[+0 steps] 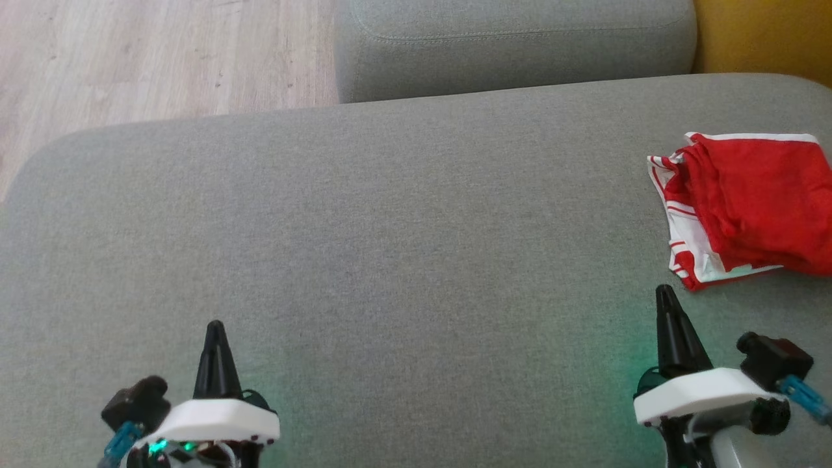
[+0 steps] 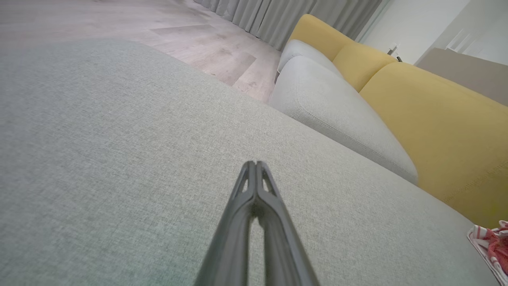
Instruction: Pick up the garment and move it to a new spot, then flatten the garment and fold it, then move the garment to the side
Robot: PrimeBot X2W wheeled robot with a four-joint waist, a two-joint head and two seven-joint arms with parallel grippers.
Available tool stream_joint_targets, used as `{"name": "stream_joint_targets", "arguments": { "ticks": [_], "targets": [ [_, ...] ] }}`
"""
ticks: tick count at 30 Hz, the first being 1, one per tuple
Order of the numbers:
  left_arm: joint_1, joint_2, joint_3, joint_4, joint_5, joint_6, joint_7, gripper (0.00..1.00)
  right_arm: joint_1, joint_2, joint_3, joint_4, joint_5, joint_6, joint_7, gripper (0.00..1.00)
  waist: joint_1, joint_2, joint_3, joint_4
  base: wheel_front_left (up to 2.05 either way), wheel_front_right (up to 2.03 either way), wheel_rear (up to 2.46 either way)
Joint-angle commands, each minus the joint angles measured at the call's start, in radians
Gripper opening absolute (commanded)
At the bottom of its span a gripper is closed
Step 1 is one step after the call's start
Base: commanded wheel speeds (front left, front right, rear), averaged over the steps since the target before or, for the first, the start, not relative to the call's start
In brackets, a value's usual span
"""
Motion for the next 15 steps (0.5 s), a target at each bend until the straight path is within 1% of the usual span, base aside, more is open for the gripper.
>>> {"name": "stream_joint_targets", "arguments": {
  "ticks": [1,15],
  "targets": [
    [-0.042,0.002,0.022,-0.037,-0.027,-0.009,0.010,0.00,-0.042,-0.011,-0.003,-0.038,0.036,0.000,0.006,0.00,0.0000,0.0000,-0.001,0.000,0.00,0.00,0.00],
    [-0.044,0.003,0.053,-0.050,-0.163,-0.029,0.051,0.00,-0.047,-0.014,-0.018,-0.047,0.205,0.000,0.043,0.00,0.0000,0.0000,-0.006,-0.001,0.00,0.00,0.00]
  ]
}}
